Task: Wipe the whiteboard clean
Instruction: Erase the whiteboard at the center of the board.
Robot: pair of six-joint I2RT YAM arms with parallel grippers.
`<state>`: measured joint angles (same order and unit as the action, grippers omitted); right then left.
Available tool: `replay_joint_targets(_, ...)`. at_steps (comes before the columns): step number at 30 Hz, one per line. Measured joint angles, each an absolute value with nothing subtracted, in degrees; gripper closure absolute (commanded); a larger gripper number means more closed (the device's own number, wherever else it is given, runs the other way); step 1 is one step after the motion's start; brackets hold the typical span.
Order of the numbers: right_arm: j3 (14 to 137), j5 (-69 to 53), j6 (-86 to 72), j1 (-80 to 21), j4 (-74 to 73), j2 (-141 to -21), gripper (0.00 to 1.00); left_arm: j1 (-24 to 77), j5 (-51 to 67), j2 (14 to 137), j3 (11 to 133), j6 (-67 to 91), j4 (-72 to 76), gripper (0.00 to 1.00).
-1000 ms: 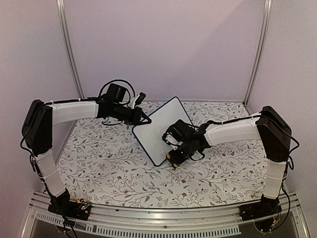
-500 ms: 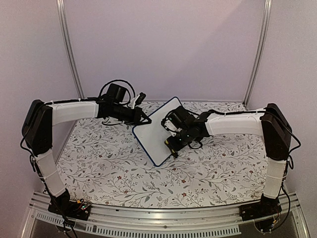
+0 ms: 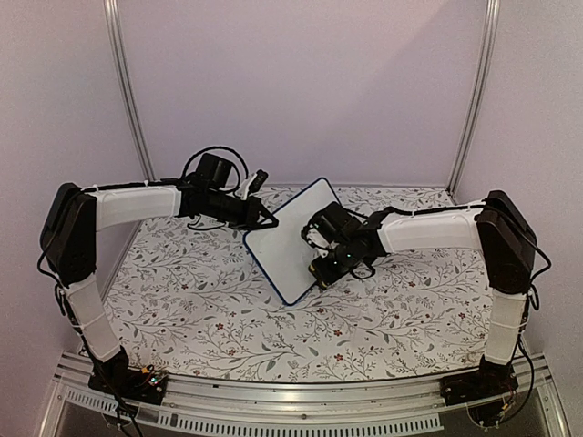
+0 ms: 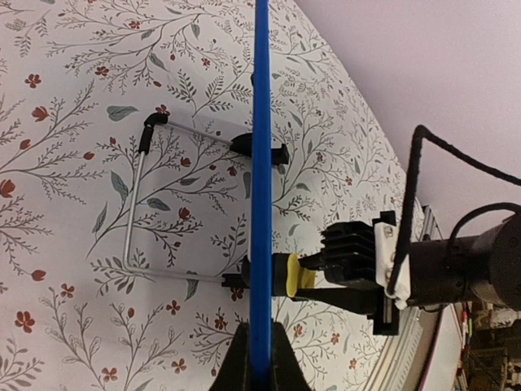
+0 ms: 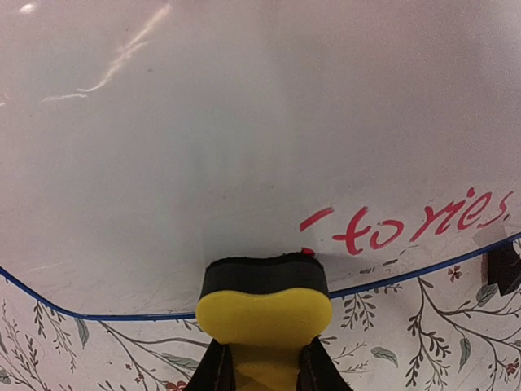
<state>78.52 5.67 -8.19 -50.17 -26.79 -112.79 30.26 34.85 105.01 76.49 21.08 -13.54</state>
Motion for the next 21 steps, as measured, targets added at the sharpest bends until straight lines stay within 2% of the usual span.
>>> replay_joint_targets(21, 80.86, 7.70, -8.88, -49.47, -25.45, -111.92, 0.80, 30.28, 34.94, 105.01, 76.49, 21.08, -13.56, 1.00)
